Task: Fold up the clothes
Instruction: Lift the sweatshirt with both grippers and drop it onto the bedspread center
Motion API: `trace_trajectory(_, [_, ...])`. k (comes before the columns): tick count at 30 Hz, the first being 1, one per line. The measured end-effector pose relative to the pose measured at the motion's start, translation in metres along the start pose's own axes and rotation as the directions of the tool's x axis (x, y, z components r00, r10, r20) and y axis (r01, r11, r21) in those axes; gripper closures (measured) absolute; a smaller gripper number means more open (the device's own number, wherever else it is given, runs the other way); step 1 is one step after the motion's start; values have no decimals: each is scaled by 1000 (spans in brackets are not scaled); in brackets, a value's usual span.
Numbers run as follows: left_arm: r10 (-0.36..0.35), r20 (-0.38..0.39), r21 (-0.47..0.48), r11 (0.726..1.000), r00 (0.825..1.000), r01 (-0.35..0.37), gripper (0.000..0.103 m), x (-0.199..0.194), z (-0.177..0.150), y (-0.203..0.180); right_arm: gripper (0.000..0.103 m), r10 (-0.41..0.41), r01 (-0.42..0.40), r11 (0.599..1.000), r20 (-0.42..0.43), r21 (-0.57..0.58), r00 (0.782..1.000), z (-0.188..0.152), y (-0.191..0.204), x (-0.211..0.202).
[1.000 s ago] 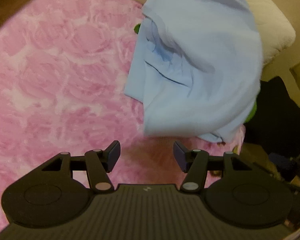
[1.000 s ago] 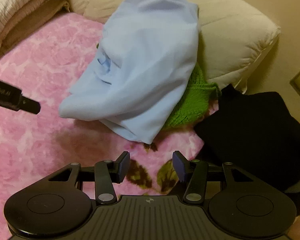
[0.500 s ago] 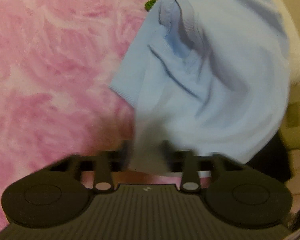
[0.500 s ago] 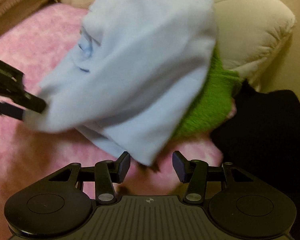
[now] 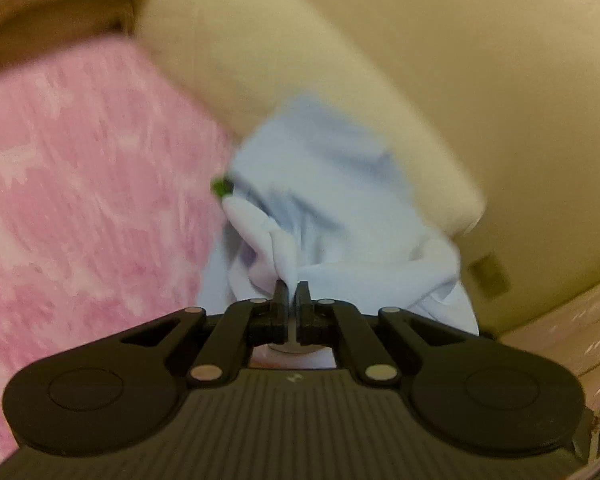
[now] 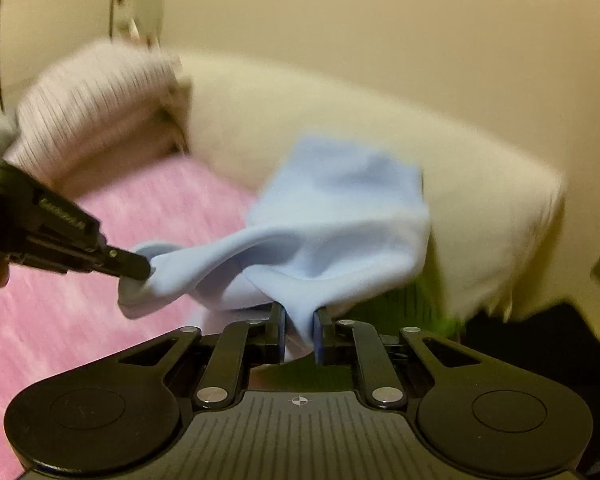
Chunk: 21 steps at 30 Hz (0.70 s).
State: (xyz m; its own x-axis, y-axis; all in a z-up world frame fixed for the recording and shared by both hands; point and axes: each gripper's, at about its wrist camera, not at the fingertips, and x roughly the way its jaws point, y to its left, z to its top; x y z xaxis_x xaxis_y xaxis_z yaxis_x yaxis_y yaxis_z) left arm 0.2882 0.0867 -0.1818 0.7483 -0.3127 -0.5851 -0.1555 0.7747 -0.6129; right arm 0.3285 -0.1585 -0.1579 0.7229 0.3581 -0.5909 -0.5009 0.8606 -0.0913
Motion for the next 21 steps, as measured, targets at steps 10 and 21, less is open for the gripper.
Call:
trace_trajectory(10, [3, 420, -1, 1000, 907, -3, 103, -241, -6, -25, 92, 197, -179, 980, 271, -89, 942, 75, 59, -134])
trace_trajectory(21, [252, 749, -73, 951, 613, -302, 103, -558, -94, -71, 92, 735, -734, 661, 332, -157, 591, 108, 176, -293])
